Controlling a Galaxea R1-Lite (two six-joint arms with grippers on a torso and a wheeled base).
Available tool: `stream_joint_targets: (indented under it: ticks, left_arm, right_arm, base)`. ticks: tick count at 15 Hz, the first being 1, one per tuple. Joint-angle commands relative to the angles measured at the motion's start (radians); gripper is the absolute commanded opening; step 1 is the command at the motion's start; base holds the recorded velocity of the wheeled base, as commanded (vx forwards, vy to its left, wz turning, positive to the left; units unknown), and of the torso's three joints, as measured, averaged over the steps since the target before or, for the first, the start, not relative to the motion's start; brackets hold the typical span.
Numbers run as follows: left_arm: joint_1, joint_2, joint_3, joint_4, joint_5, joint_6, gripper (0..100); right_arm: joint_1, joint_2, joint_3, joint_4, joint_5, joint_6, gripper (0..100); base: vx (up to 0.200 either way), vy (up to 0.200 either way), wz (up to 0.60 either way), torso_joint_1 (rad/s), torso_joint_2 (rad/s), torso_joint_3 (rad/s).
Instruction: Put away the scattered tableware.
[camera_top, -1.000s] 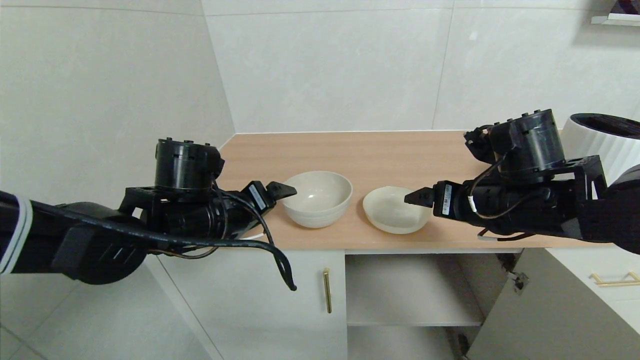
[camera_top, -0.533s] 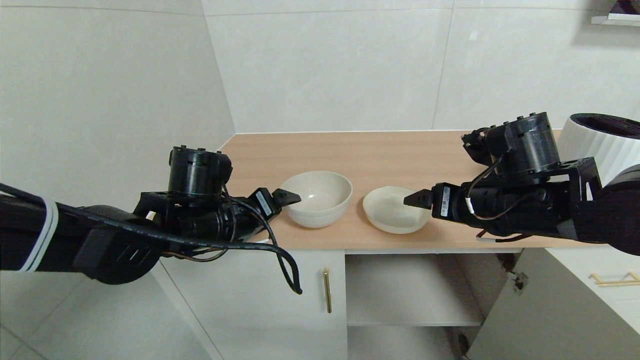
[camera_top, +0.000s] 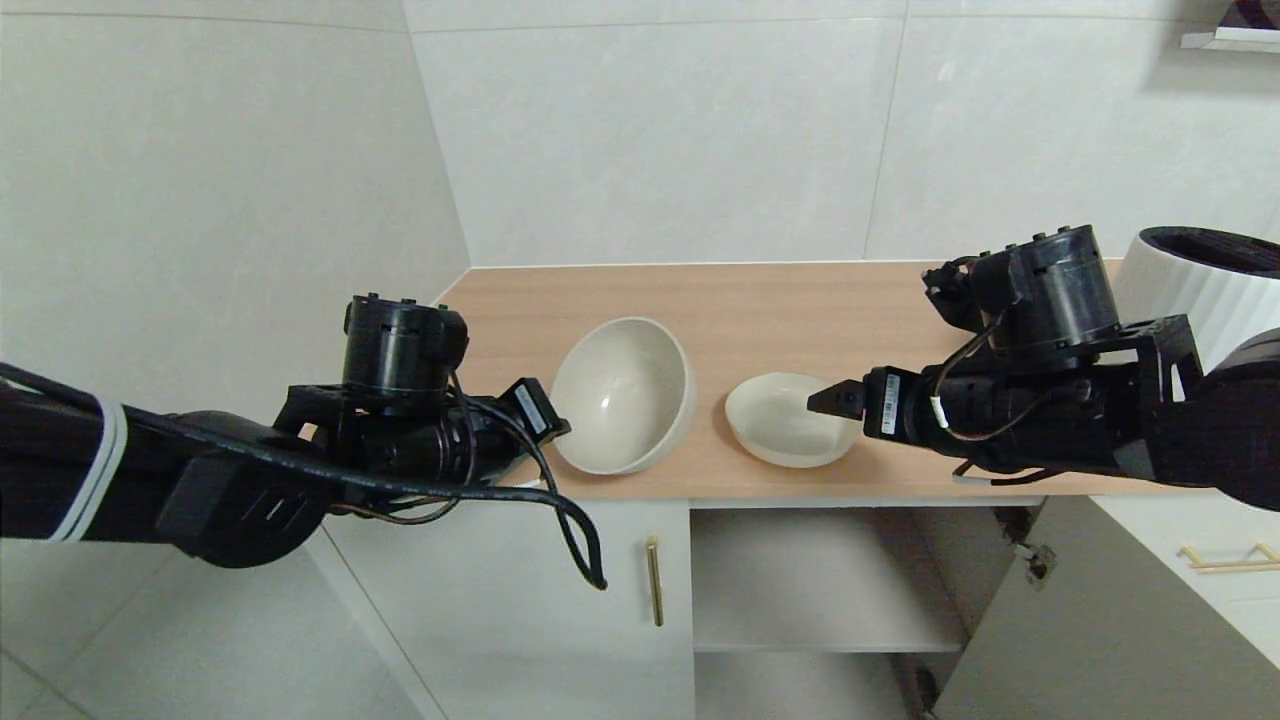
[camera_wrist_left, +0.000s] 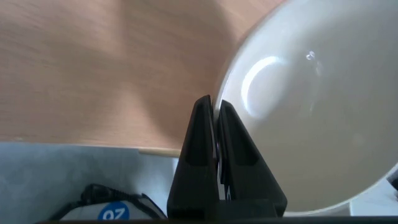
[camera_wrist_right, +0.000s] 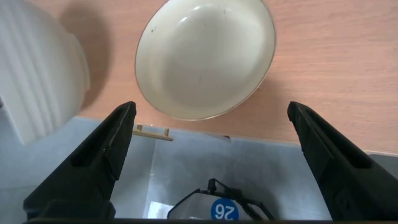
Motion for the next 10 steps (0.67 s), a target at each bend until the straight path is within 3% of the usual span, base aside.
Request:
stream_joint_targets:
  ticks: [1, 5, 10]
  left_arm:
    - [0.0, -0.01, 0.0, 0.0, -0.001, 0.0, 0]
    - [0.0, -0.016, 0.002, 0.002, -0.001, 0.0, 0]
    - [0.0, -0.021, 0.003, 0.003, -0.001, 0.0, 0]
  right_arm:
    - [0.001, 0.013, -0.002, -0.001, -0.007, -0.002, 100]
    - [-0.001, 0.134, -0.058, 0.02, -0.183, -0.01, 100]
    - [-0.007, 0.199, -0.085, 0.016, -0.232, -0.008, 100]
  base:
    - [0.0, 0.0, 0.0, 0.0, 0.0, 0.0]
    - [0.0, 0.0, 0.0, 0.0, 0.0, 0.0]
    - [0.0, 0.0, 0.0, 0.0, 0.0, 0.0]
